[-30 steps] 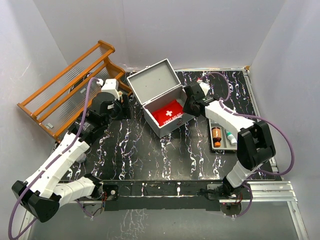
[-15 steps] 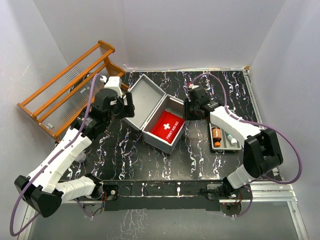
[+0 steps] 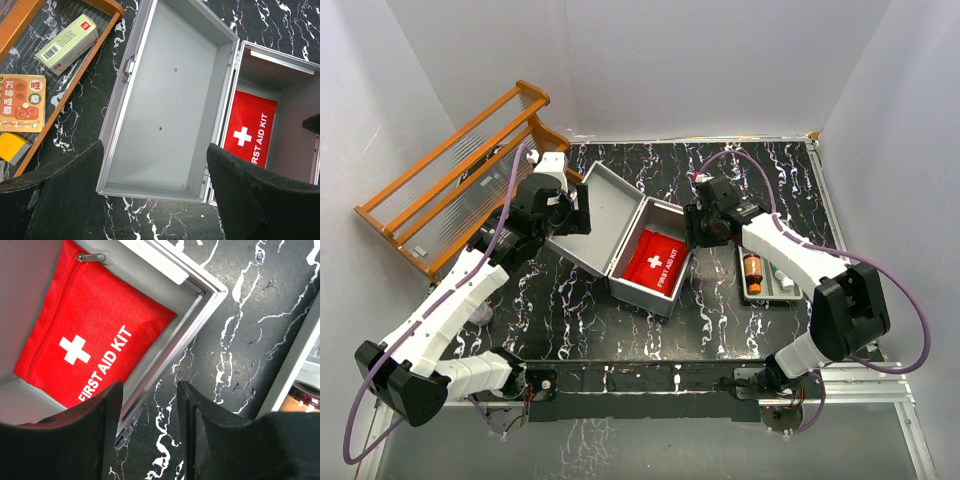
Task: Organize the medicine kit
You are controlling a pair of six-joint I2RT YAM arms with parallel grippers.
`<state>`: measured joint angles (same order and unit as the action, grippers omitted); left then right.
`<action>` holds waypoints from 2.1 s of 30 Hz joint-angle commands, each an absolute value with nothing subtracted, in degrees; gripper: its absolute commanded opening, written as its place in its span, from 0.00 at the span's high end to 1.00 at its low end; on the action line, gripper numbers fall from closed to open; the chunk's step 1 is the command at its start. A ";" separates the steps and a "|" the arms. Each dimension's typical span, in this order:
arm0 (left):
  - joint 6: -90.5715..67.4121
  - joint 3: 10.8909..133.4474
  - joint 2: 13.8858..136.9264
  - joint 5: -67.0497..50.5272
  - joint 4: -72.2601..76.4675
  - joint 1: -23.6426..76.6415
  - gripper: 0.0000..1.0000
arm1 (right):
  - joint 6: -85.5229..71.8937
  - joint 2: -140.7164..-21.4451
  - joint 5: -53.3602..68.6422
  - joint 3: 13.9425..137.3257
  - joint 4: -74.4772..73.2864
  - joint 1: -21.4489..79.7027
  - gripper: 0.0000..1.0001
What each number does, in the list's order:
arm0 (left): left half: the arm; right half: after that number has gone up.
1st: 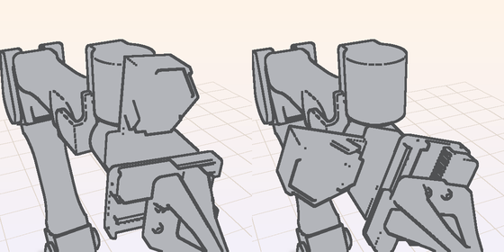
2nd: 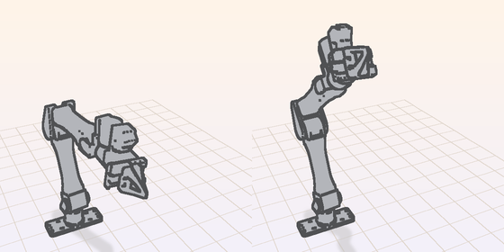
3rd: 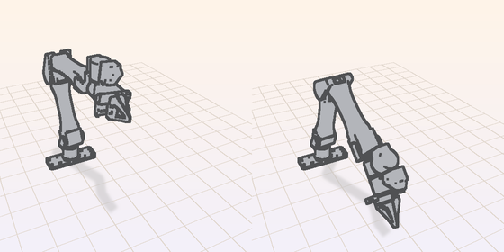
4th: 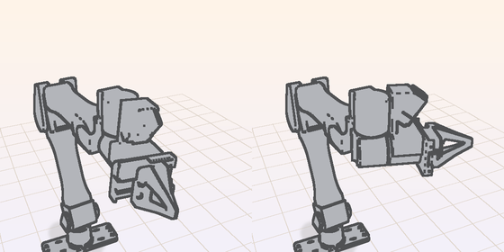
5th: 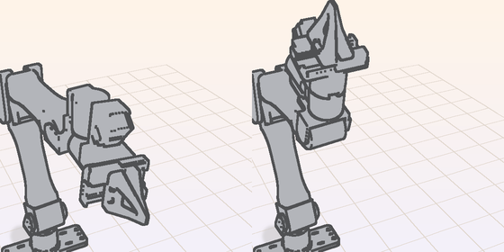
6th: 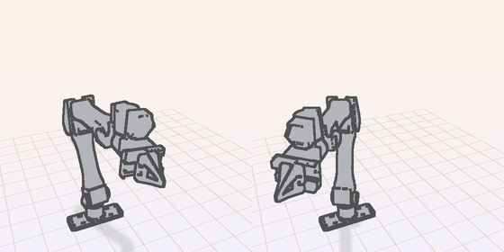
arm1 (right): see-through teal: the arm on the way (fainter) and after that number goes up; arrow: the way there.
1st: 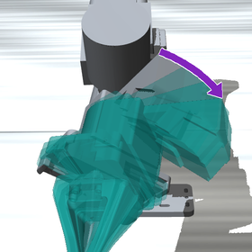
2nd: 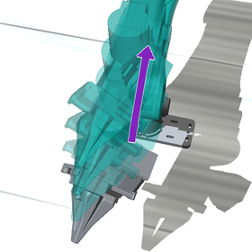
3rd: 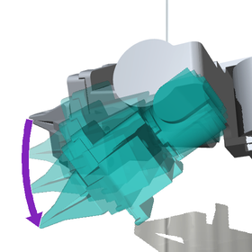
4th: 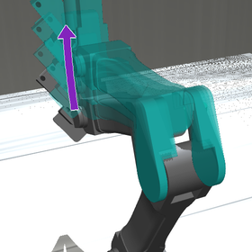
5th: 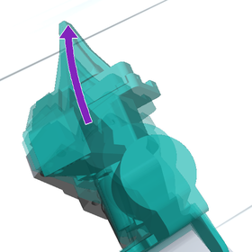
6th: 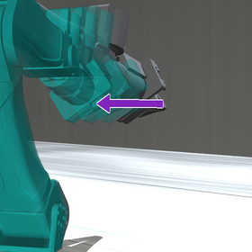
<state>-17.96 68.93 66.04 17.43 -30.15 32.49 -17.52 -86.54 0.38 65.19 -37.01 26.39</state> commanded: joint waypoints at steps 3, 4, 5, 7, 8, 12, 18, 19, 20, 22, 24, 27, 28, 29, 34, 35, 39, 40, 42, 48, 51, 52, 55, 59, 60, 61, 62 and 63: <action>-18.16 69.24 64.01 19.53 -29.88 32.31 0.17 | -24.75 -77.83 -7.66 68.76 -37.73 26.63 0.45; -18.22 68.49 63.69 20.39 -29.46 32.29 0.17 | -26.02 -76.36 -8.19 67.61 -36.20 26.63 0.44; -18.13 67.46 63.34 21.49 -28.73 32.28 0.17 | -26.94 -74.68 -8.91 66.14 -34.62 26.63 0.44; -18.50 65.89 62.58 24.10 -28.10 32.18 0.17 | -30.08 -71.47 -14.09 63.81 -33.66 26.62 0.43; -18.57 65.31 62.13 24.92 -27.96 32.14 0.17 | -31.48 -69.62 -17.63 62.71 -33.55 26.58 0.42; -17.91 62.62 60.10 25.85 -25.95 31.73 0.16 | -33.79 -63.43 -28.74 57.79 -33.00 25.89 0.42; -18.71 61.95 60.11 24.91 -25.83 31.55 0.16 | -35.42 -64.19 -31.30 54.39 -37.86 18.36 0.55; -18.91 61.88 60.19 24.73 -25.84 31.53 0.16 | -35.38 -64.80 -30.40 53.67 -38.03 16.10 0.57; -19.32 61.80 60.13 24.63 -25.92 31.52 0.16 | -34.57 -65.46 -28.02 52.87 -37.71 12.79 0.59; -19.51 62.06 60.12 24.62 -26.02 31.48 0.15 | -33.08 -66.72 -23.96 50.97 -35.92 8.54 0.63; -19.39 62.66 60.09 24.45 -26.21 31.42 0.15 | -32.18 -67.60 -19.90 49.14 -34.32 5.97 0.65; -19.16 63.31 59.96 24.07 -26.28 31.40 0.15 | -31.97 -69.93 -17.95 47.22 -33.51 3.92 0.67; -19.16 63.36 59.87 23.86 -26.28 31.40 0.15 | -32.03 -70.64 -17.53 46.77 -33.49 3.17 0.67; -19.24 63.29 59.86 23.56 -26.28 31.34 0.15 | -32.14 -71.28 -17.17 46.38 -33.44 2.32 0.67; -19.89 62.35 59.34 22.47 -26.53 31.37 0.15 | -31.56 -73.87 -15.14 44.31 -32.41 -0.88 0.65; -20.06 62.18 59.33 22.42 -26.62 31.38 0.15 | -31.41 -74.54 -14.93 44.22 -32.29 -1.38 0.65; -20.93 61.79 59.09 22.27 -26.81 31.31 0.15 | -29.82 -76.70 -11.74 44.04 -31.28 -1.58 0.65; -21.00 61.79 59.07 22.10 -26.73 31.27 0.15 | -29.64 -77.25 -11.06 44.11 -31.13 -1.58 0.65; -21.16 61.75 59.12 21.74 -26.64 31.29 0.15 | -29.41 -78.27 -10.32 44.28 -31.05 -1.58 0.66; -20.77 61.79 58.94 22.77 -26.96 31.29 0.15 | -28.30 -80.24 -8.71 45.31 -31.32 -1.58 0.85; -20.57 62.00 58.98 22.94 -26.93 31.17 0.15 | -28.38 -81.18 -8.22 45.98 -31.51 -1.50 0.87; -20.61 62.04 59.02 22.82 -26.89 31.15 0.15 | -28.40 -81.45 -8.26 46.19 -31.43 -1.49 0.86; -20.82 62.14 59.19 22.51 -26.68 31.16 0.15 | -28.18 -82.77 -7.96 47.11 -31.08 -1.49 0.81; -20.92 62.16 59.53 22.33 -26.63 31.22 0.15 | -27.67 -84.77 -7.06 48.21 -30.75 -1.34 0.77; -20.92 62.14 59.52 22.26 -26.63 31.18 0.15 | -27.54 -85.18 -7.31 48.37 -30.58 -1.32 0.77; -20.99 62.14 59.51 22.24 -26.66 31.19 0.15 | -27.45 -85.63 -7.30 48.49 -30.32 -1.32 0.76; -21.00 62.14 59.57 22.24 -26.70 31.12 0.15 | -27.43 -85.99 -7.32 48.63 -30.06 -1.24 0.76; -21.05 62.14 59.62 22.16 -26.65 31.11 0.15 | -27.32 -86.38 -7.30 48.75 -29.87 -1.15 0.76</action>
